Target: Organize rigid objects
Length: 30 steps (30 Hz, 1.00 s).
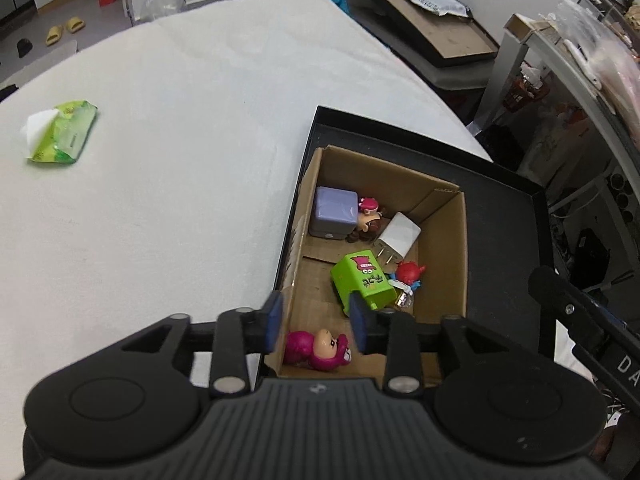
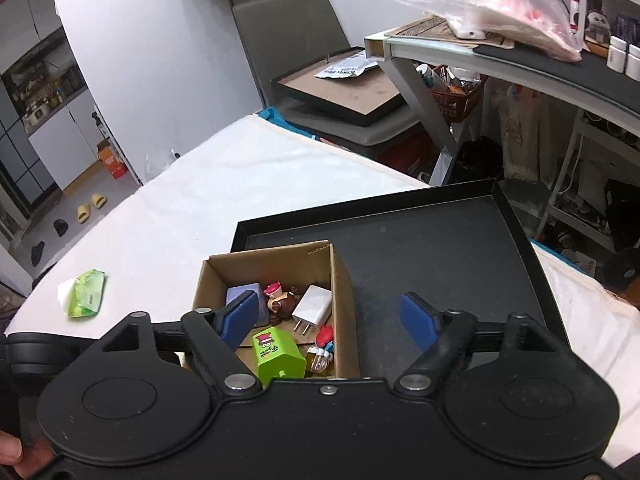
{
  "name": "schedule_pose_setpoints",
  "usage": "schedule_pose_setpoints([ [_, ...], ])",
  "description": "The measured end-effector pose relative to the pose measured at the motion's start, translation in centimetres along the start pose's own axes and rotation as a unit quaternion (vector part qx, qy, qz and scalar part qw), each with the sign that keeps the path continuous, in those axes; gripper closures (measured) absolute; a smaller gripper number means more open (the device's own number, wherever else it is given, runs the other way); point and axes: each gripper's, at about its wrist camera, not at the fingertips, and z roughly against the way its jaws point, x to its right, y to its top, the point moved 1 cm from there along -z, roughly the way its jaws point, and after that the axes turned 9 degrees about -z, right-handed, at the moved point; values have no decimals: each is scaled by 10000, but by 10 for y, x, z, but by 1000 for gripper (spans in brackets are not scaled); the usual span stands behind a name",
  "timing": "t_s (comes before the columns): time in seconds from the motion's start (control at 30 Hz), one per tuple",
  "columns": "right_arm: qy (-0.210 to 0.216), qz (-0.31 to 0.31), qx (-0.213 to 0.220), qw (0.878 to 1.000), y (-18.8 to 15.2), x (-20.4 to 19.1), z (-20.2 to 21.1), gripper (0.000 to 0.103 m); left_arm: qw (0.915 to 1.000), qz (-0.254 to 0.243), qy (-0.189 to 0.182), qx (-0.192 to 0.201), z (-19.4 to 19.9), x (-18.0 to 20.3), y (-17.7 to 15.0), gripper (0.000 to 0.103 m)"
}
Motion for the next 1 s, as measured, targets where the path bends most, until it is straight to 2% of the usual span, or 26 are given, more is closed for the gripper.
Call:
schedule_pose_setpoints([
  [0.13, 124, -11, 126, 9998, 2, -2, 19, 10, 9996, -255, 47, 137, 22, 8, -4, 52],
  [0.27, 249, -51, 242, 9994, 0, -3, 39, 6, 9989, -333, 127, 291, 42, 12, -9, 42],
  [0.33, 285, -65, 313, 9991, -2, -3, 51, 0, 9984, -409, 178, 348, 52, 16, -13, 37],
  [0.4, 334, -90, 366, 9987, -4, -1, 62, 0, 9973, -530, 346, 385, 61, 21, -19, 33],
  [0.57, 384, -137, 448, 9982, -6, 2, 85, 0, 9950, -727, 418, 536, 84, 28, -32, 22],
  [1.0, 370, -113, 808, 9960, -22, 17, 148, 0, 9902, -813, 513, 1014, 144, 38, -70, 17],
])
